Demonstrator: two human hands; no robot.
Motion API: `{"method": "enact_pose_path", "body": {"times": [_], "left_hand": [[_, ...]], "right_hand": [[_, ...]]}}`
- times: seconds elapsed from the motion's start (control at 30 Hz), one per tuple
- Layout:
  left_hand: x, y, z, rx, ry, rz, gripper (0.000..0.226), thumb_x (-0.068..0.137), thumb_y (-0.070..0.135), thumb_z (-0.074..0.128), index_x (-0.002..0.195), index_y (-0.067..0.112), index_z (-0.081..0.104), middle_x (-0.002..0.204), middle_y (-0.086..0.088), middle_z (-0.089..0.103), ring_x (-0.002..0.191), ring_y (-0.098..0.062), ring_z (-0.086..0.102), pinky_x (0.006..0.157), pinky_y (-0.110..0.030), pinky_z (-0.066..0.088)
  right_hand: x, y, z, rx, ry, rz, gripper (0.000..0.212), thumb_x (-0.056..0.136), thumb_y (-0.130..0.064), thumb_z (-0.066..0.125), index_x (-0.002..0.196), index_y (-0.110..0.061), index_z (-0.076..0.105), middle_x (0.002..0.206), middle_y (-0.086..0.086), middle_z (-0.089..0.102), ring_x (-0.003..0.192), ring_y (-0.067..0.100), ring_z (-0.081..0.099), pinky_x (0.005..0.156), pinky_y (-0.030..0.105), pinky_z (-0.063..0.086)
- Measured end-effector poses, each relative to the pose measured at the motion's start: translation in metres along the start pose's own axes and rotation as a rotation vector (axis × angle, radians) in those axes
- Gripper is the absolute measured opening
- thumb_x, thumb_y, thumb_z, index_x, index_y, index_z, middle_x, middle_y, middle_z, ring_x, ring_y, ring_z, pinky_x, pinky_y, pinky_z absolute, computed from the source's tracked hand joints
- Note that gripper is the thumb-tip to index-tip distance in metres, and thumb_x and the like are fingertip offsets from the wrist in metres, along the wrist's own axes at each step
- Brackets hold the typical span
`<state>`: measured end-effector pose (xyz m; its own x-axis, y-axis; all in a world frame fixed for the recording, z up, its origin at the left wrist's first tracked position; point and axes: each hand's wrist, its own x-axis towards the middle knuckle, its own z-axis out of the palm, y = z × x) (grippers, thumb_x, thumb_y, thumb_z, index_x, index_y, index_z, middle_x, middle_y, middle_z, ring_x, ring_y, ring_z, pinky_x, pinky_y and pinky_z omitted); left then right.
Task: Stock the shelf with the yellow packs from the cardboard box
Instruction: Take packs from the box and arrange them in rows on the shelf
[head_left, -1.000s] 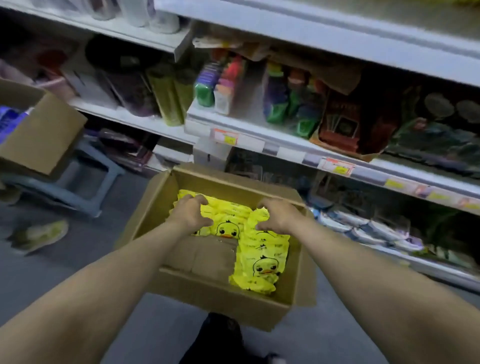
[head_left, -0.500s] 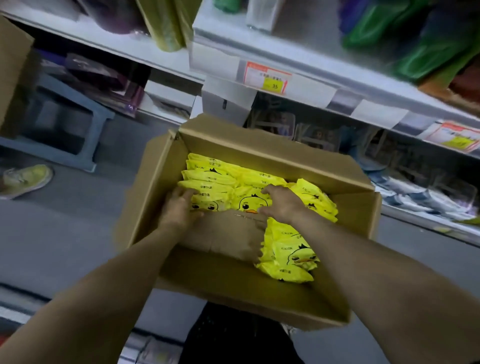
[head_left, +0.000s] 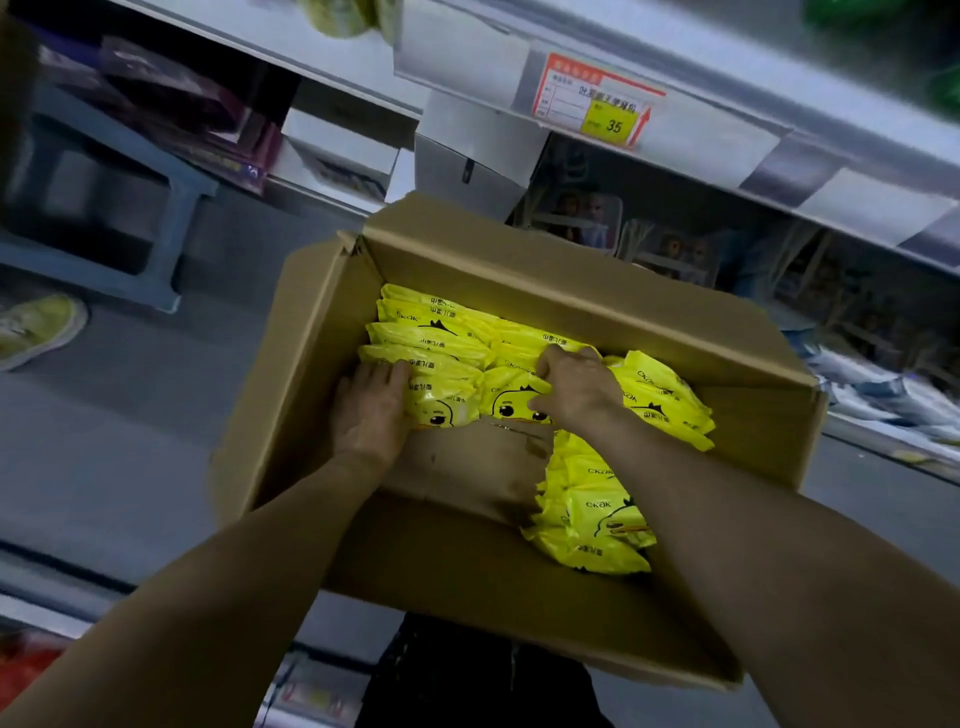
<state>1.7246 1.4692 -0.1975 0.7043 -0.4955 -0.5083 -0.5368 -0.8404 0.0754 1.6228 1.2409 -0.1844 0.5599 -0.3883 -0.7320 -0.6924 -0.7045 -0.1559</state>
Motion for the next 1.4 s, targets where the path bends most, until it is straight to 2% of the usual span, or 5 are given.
{"method": "enact_pose_path", "body": {"times": [0.33,0.57,0.87,1.03,1.4], "left_hand": [[-0.021,-0.004,-0.005,-0.311,-0.267,-0.181,0.048,0.079,0.026,0.076,0.124,0.023,0.059,0.118,-0.008,0.066,0.110,-0.029,0.061,0.091,-0.036,0.051],[-0.044,-0.002,-0.059,-0.613,-0.516,-0.238,0.031,0.084,0.027,0.074,0.113,0.016,0.071,0.109,-0.004,0.067,0.102,-0.021,0.062,0.082,-0.026,0.045],[-0.084,0.061,-0.120,-1.034,-0.396,-0.127,0.051,0.078,0.048,0.076,0.118,0.018,0.067,0.111,-0.001,0.073,0.102,-0.020,0.068,0.096,-0.038,0.051],[-0.122,0.134,-0.139,-0.956,-0.372,-0.026,0.064,0.061,0.047,0.089,0.117,0.023,0.068,0.109,0.004,0.073,0.103,-0.018,0.066,0.098,-0.038,0.050],[-0.234,0.352,-0.189,-1.076,-0.138,0.268,0.035,0.078,0.011,0.080,0.110,0.015,0.069,0.100,-0.005,0.075,0.087,-0.021,0.071,0.073,-0.030,0.055]], "right_hand": [[-0.007,-0.011,0.002,-0.094,-0.018,-0.029,0.029,0.091,-0.044,0.065,0.112,-0.025,0.071,0.120,0.003,0.063,0.130,0.024,0.041,0.099,0.034,0.039],[-0.056,0.002,-0.050,0.160,-0.064,-0.203,0.017,0.100,-0.035,0.054,0.091,-0.021,0.052,0.093,0.008,0.062,0.096,0.032,0.056,0.080,0.036,0.041],[-0.139,0.074,-0.119,0.514,0.074,-0.093,0.079,0.063,-0.078,0.072,0.114,-0.018,0.062,0.107,-0.005,0.064,0.093,0.016,0.062,0.073,0.030,0.046],[-0.204,0.143,-0.133,0.650,0.085,-0.101,0.101,0.044,-0.071,0.087,0.126,-0.019,0.060,0.122,-0.008,0.063,0.113,0.013,0.062,0.101,0.036,0.050],[-0.373,0.377,-0.154,0.684,0.314,-0.010,0.030,0.066,-0.036,0.091,0.082,-0.017,0.074,0.082,0.000,0.075,0.080,0.021,0.071,0.075,0.033,0.057]]}}
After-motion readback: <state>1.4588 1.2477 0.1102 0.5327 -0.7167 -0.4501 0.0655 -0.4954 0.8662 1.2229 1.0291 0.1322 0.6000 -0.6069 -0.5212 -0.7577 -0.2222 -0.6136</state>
